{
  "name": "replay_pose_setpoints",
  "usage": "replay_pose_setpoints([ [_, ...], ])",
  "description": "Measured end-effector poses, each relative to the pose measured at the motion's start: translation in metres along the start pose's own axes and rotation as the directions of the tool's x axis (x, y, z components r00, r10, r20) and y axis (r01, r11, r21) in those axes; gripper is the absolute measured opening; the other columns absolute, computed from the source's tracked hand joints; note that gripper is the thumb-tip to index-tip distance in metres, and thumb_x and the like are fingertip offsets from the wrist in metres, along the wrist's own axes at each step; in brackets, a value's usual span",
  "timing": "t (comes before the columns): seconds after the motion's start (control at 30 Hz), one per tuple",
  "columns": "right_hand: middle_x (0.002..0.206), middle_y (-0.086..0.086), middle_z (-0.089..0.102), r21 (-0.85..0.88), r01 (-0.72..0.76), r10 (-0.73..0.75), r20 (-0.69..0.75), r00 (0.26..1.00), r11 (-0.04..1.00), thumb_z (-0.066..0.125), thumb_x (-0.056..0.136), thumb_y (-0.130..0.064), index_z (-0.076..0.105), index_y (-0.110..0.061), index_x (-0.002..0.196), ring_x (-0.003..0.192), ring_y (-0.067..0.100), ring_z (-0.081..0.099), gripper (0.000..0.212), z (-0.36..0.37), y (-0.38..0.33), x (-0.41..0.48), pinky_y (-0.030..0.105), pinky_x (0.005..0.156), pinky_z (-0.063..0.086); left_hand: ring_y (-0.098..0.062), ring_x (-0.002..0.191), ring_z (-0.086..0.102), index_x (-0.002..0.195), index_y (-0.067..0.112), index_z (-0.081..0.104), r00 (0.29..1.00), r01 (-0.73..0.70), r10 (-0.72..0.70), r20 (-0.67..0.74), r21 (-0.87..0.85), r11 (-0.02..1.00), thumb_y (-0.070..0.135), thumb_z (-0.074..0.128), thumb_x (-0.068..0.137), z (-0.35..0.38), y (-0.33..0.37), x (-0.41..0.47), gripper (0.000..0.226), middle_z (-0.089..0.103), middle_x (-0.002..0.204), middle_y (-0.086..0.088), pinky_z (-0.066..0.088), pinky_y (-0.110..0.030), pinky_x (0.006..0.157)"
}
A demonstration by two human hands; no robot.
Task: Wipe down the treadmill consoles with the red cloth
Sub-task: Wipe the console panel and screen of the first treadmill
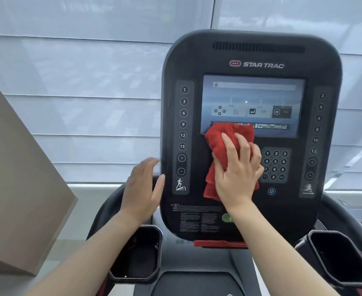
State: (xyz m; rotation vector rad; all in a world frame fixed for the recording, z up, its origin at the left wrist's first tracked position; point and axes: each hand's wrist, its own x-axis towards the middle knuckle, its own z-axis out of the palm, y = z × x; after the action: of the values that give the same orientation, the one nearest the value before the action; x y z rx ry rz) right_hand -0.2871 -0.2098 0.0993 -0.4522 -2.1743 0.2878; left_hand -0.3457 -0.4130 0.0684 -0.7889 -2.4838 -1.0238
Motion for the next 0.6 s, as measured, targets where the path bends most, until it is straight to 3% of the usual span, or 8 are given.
replay_pose_setpoints([
  [0.1, 0.138, -0.004, 0.037, -0.023, 0.023, -0.023, 0.012, 1.0, 0.999, 0.056, 0.087, -0.037, 0.044, -0.033, 0.132, 0.123, 0.03, 0.034, 0.047, 0.003, -0.001, -0.025, 0.05, 0.079, 0.038, -0.017, 0.133, 0.03, 0.139, 0.011, 0.033, 0.992, -0.105, 0.107, -0.074, 0.028, 0.994, 0.032, 0.04, 0.09, -0.008, 0.03, 0.026, 0.054, 0.036, 0.145, -0.005, 0.02, -0.026, 0.111],
  [0.2, 0.137, -0.004, 0.038, -0.025, 0.06, -0.059, 0.049, 0.997, 0.998, 0.051, 0.087, -0.04, 0.045, -0.034, 0.131, 0.123, 0.029, 0.033, 0.045, -0.001, 0.01, -0.028, 0.052, 0.08, 0.039, -0.018, 0.137, 0.026, 0.143, 0.015, 0.029, 0.965, -0.258, 0.262, -0.004, 0.154, 0.954, 0.031, 0.044, 0.089, -0.002, 0.051, 0.039, 0.058, 0.026, 0.15, -0.003, 0.022, -0.029, 0.11],
  [0.27, 0.138, -0.003, 0.04, -0.012, 0.005, -0.004, 0.027, 1.0, 1.0, 0.049, 0.087, -0.04, 0.045, -0.033, 0.131, 0.124, 0.028, 0.032, 0.045, -0.008, 0.019, -0.008, 0.055, 0.082, 0.039, -0.02, 0.138, 0.025, 0.144, 0.017, 0.028, 0.947, -0.32, 0.314, 0.062, 0.201, 0.926, 0.034, 0.043, 0.09, 0.005, 0.062, 0.045, 0.058, 0.024, 0.152, -0.002, 0.024, -0.034, 0.11],
  [0.37, 0.138, -0.002, 0.04, 0.012, -0.09, 0.09, -0.003, 0.996, 0.996, 0.049, 0.089, -0.041, 0.044, -0.033, 0.133, 0.124, 0.028, 0.029, 0.045, -0.015, 0.028, 0.018, 0.06, 0.084, 0.037, -0.021, 0.139, 0.022, 0.144, 0.018, 0.029, 0.945, -0.326, 0.299, 0.135, 0.283, 0.902, 0.038, 0.04, 0.089, 0.018, 0.072, 0.051, 0.059, 0.026, 0.152, -0.003, 0.026, -0.043, 0.11],
  [0.6, 0.138, -0.005, 0.037, -0.019, -0.023, 0.024, 0.05, 0.998, 1.0, 0.048, 0.087, -0.043, 0.044, -0.035, 0.131, 0.125, 0.028, 0.032, 0.045, -0.019, 0.046, -0.022, 0.053, 0.083, 0.039, -0.021, 0.142, 0.012, 0.145, 0.022, 0.026, 0.949, -0.315, 0.276, 0.152, 0.444, 0.839, 0.038, 0.044, 0.087, 0.037, 0.066, 0.045, 0.063, 0.017, 0.155, -0.003, 0.01, -0.043, 0.112],
])
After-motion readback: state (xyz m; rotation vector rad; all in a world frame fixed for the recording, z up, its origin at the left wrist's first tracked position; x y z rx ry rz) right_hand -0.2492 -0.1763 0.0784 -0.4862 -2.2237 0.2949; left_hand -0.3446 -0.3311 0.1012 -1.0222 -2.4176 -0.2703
